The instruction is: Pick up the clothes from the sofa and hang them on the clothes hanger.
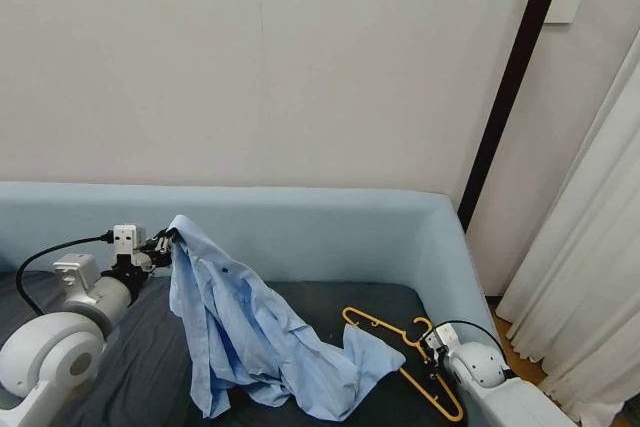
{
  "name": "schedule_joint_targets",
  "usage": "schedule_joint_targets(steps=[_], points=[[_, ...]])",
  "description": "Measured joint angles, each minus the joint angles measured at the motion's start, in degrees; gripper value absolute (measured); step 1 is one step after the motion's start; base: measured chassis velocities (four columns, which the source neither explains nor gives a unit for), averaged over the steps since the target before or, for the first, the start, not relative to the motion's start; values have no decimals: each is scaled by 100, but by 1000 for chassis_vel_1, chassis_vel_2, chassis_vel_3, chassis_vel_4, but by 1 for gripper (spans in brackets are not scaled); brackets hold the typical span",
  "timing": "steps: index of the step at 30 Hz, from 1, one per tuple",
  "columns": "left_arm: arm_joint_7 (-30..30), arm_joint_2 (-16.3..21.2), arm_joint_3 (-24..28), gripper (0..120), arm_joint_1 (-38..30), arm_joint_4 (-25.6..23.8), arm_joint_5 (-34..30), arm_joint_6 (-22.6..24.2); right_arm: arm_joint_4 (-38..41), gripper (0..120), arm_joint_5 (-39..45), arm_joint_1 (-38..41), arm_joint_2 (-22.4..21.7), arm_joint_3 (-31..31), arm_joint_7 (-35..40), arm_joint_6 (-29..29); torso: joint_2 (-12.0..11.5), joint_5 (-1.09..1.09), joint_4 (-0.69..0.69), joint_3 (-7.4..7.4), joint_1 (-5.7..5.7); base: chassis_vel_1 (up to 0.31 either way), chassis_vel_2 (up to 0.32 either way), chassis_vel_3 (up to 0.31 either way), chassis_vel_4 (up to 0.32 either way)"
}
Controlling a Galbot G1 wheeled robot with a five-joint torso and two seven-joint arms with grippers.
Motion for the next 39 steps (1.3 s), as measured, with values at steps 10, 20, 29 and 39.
schedule_joint_targets(steps=[10,20,29,39], points=[[5,-21,-49,0,-63,-47,-110,-82,2512,4,744,-447,-1051,298,941,1023,0,-1,1,0,0,0,0,0,0],[-104,55,-169,0,-108,-193,-358,-71,4379,4,-1003,-1851,-1884,256,796,2723,1,-1,2,-1,0,0,0,0,0],[-196,88,-155,0,-150,-322,-534,-7,4366,4,-3392,-2034,-1604,-257,903,3409,1,-1,1,-1,-1,0,0,0,0],[-270,-8,-89,0,-92,-516,-575,84,4481,4,-4122,-1522,-1342,-1031,1601,2799,0,-2,2,-1,0,0,0,0,0]])
